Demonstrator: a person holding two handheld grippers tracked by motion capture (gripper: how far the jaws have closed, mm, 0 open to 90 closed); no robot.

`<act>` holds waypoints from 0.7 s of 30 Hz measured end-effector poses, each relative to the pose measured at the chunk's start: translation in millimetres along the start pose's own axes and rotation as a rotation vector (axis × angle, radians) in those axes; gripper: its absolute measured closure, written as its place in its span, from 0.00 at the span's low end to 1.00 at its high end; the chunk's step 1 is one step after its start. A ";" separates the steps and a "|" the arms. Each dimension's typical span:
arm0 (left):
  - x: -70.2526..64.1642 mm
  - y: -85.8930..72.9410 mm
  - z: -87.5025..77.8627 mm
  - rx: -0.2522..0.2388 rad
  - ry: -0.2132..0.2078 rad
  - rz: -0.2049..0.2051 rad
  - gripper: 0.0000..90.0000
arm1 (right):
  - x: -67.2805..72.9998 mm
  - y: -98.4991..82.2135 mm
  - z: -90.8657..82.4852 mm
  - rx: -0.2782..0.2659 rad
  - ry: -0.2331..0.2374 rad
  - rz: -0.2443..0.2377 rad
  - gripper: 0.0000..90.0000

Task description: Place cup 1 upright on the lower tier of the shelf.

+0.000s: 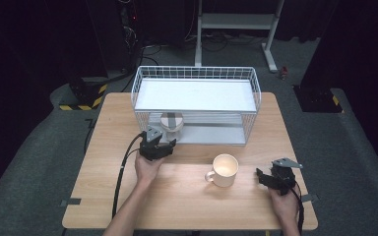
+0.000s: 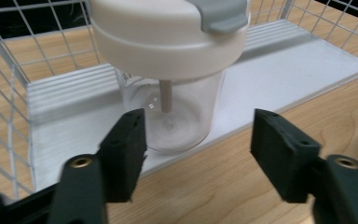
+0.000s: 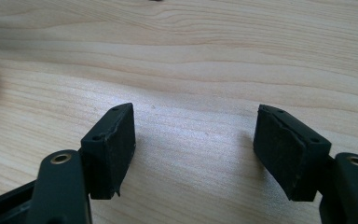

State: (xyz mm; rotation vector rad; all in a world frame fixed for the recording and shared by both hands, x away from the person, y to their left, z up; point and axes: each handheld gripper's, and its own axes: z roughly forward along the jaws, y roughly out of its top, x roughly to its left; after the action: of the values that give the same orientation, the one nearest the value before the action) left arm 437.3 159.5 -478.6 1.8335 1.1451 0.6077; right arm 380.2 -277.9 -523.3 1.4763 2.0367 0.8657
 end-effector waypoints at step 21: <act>7.4 -4.8 18.8 0.051 0.049 -0.079 0.67 | -0.1 0.0 0.1 0.000 0.000 0.000 0.33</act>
State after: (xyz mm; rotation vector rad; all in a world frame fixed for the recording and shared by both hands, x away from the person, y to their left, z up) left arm 452.8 159.3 -492.6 1.8156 1.2702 0.5858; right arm 380.2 -277.9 -523.3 1.4761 2.0366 0.8659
